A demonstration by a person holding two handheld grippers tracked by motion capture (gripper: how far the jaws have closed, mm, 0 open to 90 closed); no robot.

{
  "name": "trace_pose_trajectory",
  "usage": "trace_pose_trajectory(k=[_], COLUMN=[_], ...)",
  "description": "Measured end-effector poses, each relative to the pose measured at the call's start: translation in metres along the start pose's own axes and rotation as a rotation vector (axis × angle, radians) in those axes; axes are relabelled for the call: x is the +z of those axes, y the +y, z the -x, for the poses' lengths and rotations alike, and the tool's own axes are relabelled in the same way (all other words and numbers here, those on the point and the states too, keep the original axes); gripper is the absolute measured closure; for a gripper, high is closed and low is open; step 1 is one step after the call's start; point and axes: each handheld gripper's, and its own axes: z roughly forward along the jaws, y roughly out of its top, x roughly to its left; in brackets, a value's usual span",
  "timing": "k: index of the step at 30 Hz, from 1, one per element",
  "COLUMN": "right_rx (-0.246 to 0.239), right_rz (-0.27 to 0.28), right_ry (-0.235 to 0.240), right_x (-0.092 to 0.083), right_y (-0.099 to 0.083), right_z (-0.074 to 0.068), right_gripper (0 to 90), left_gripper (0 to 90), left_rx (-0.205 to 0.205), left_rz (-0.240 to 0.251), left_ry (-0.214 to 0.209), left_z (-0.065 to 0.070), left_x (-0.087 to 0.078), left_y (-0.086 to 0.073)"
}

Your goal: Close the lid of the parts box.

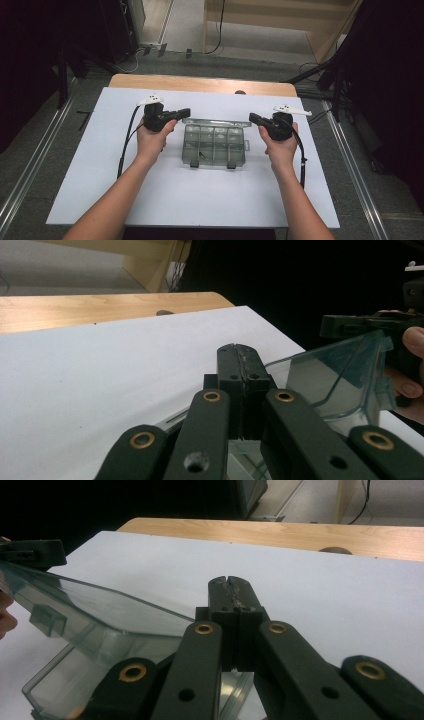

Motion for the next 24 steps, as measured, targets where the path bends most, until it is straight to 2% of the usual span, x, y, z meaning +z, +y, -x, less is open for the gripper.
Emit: trace_pose_trajectory(k=[3,7,14,17,24], right_rx=[-0.038,-0.076,-0.109,-0.118,-0.138], right_rz=[0.000,0.005,0.004,0.004,0.023], right_ry=[-0.026,-0.028,-0.018,-0.008,-0.014], right_x=[-0.006,-0.013,-0.019,-0.022,-0.028], right_y=[-0.004,-0.011,-0.024,-0.030,-0.046], right_z=[-0.005,-0.012,-0.023,-0.027,-0.034], right_gripper=[90.0,90.0,90.0,90.0,90.0], left_gripper=[90.0,90.0,90.0,89.9,90.0], left_rx=[0.013,0.036,0.083,0.083,0.115], left_rz=[0.007,0.005,0.020,0.028,0.032], left_ry=[0.005,0.002,0.014,0.009,0.022], left_z=[0.004,0.010,0.023,0.028,0.038], left_x=[-0.004,-0.008,-0.013,-0.017,-0.026], left_y=[-0.004,-0.011,-0.020,-0.025,-0.040])
